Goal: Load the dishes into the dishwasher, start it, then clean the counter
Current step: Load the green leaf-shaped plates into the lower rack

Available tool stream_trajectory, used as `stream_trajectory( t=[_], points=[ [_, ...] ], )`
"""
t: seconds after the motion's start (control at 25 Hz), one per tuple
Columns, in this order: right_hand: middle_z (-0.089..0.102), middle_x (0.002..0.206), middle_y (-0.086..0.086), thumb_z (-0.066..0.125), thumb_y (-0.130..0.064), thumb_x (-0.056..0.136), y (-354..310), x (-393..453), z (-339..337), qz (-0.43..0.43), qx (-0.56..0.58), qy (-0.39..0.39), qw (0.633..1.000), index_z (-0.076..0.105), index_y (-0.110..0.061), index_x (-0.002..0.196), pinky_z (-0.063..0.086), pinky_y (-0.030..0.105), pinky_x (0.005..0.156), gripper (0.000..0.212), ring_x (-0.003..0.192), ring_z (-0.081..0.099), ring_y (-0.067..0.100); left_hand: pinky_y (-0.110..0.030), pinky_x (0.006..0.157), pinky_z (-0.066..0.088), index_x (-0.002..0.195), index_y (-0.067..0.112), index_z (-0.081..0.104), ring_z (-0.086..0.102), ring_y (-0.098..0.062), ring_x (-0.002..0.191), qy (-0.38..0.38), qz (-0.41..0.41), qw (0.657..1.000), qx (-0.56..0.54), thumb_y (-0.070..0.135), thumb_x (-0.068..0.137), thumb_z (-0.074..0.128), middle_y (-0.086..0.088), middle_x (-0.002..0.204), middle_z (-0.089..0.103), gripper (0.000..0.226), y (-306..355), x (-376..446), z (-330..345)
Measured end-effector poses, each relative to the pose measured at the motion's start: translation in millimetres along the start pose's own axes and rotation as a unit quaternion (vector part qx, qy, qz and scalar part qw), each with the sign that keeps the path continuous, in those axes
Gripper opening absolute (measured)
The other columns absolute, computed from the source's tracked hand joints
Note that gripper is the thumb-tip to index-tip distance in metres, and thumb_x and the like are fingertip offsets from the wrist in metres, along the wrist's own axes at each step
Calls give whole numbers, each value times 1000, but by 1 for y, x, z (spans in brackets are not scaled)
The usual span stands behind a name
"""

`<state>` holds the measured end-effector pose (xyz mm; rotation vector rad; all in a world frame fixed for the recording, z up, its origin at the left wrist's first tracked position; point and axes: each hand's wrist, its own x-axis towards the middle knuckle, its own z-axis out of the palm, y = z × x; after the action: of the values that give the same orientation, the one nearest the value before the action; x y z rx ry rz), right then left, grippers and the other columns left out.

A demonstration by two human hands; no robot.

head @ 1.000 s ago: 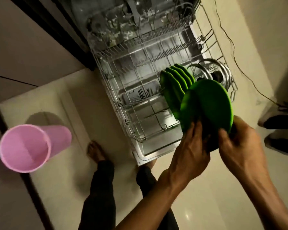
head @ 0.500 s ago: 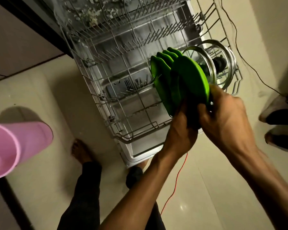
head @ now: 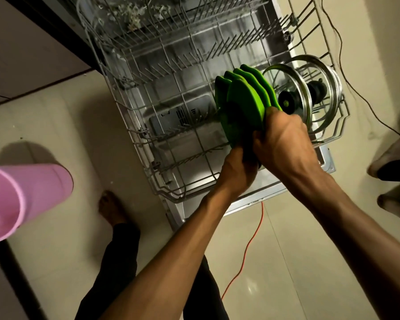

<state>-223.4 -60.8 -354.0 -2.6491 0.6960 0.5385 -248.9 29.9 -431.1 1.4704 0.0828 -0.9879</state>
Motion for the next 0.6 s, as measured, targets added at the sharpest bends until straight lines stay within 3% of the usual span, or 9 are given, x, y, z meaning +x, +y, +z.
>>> stream_trajectory(
  t=[0.04,0.12,0.28,0.48,0.6],
  points=[
    [58,93,27,55,-13,90,0,3,1,-1,-2,-7,1000,54,3,108,40,39,68,25,93,57,48,-35,85,48,104,25,62,55,-6,81,10,2,1000,1,41,82,41,-5,99,61,35,0,3,-1],
    [58,94,27,58,-13,88,-1,9,6,-2,-4,-24,1000,56,3,108,47,44,73,26,95,58,49,-32,77,47,92,28,57,54,-13,80,33,4,999,34,36,84,42,-6,92,63,18,-2,10,-4],
    [61,98,27,62,-16,85,1,23,18,2,3,-42,999,61,1,103,52,45,78,25,93,60,46,-32,68,39,83,16,55,49,-16,74,33,-4,997,67,22,93,45,-18,82,62,16,-12,26,-13],
    [63,98,26,60,-16,87,2,33,31,-12,16,-36,999,61,0,104,47,39,72,23,92,61,44,-30,63,37,73,20,50,48,-14,65,40,-30,991,122,31,88,41,-7,72,58,20,-16,37,-15],
    [64,92,24,60,-18,86,7,36,35,-29,33,-16,999,62,-1,102,52,41,71,23,86,62,43,-28,61,38,66,22,48,47,-11,58,65,-49,992,101,22,93,46,5,60,52,27,-16,41,-13]
  ],
)
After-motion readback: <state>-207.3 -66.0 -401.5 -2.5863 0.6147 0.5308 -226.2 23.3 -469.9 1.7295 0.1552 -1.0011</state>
